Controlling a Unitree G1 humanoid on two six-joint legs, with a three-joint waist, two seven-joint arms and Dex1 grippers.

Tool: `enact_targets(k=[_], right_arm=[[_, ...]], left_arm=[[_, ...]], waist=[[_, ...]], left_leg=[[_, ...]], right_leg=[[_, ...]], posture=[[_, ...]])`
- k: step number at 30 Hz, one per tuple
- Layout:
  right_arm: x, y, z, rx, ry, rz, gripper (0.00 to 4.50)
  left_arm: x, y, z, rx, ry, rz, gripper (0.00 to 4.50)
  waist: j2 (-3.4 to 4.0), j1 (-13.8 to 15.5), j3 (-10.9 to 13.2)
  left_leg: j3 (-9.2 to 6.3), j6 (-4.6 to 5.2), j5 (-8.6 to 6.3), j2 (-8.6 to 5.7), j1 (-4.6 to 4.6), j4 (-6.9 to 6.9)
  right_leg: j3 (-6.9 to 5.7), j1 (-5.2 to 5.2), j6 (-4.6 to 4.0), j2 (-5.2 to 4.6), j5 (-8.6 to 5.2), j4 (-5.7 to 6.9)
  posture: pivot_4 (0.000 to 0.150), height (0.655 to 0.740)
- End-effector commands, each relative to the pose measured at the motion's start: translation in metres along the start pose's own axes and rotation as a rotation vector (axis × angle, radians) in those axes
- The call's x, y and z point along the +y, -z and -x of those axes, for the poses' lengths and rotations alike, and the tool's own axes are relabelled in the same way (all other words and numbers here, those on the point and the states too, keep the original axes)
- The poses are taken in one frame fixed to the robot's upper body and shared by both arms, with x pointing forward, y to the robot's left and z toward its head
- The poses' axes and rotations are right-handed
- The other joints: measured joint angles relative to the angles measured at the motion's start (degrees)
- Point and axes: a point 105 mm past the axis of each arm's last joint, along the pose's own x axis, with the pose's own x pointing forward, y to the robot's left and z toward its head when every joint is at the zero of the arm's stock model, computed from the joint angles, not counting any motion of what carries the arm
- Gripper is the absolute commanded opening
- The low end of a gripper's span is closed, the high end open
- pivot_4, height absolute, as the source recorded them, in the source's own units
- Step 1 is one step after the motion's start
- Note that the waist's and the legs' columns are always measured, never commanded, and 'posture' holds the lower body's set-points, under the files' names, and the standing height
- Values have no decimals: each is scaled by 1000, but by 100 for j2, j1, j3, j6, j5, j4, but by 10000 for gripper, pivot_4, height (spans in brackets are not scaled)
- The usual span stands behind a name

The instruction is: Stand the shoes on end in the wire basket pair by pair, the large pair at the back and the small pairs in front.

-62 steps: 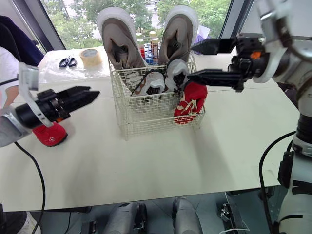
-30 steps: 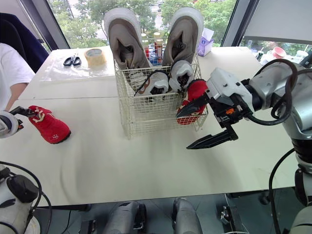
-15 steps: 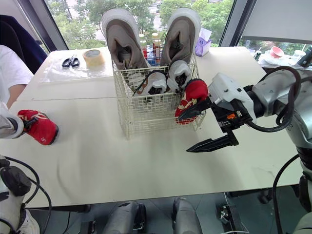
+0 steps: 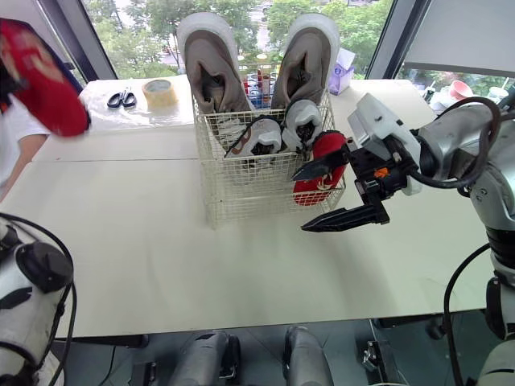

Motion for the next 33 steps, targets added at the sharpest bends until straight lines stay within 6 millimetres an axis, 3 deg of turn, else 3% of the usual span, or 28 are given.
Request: enact_targets(k=[1, 3, 10, 17, 21, 26, 33], right_arm=[[-3, -5, 1, 4, 14, 33, 45000], [-6, -6, 2, -2, 25, 22, 45000], [-9, -4, -3, 19, 16, 31, 45000], [-6, -6, -2, 14, 25, 7, 45000], [-2, -7, -4, 3, 36, -13, 45000], [-1, -8, 0, 11, 64, -25, 45000], [-1, -6, 3, 12, 87, -40, 45000]], left_arm=[[-73, 8, 13, -81, 325, 4, 231], [-95, 26, 20, -74, 422, -2, 231], [-140, 72, 37, -27, 663, 45, 231], [-165, 107, 51, 11, 737, 55, 231], [-170, 122, 42, -48, 623, -25, 231], [-191, 145, 62, -78, 656, -88, 231], [-175, 168, 72, -65, 599, -185, 231]], waist=[[1, 7, 0], [2, 4, -1], [3, 0, 0], [2, 18, 0], [3, 20, 0], [7, 12, -3], [38, 0, -21]], left_leg=[[3, 8, 5, 0, 4, 1], [4, 12, 7, 0, 9, 7], [4, 18, 7, 23, 5, 31], [1, 39, -3, 21, -3, 42], [1, 45, -6, 20, -6, 43], [2, 83, -28, 22, -3, 42], [2, 93, -34, 25, 6, 42]], right_leg=[[0, 3, 0, 5, 0, 4], [0, 6, 0, 12, 0, 15], [10, 4, -6, 50, 2, 23], [13, 9, -6, 51, 2, 16], [13, 9, -6, 49, 2, 14], [13, 7, -6, 50, 2, 15], [13, 12, -8, 49, 1, 14]], posture=[[1500, 7400], [1500, 7400], [1500, 7400], [1500, 7400], [1500, 7400], [1500, 7400], [1500, 7400]])
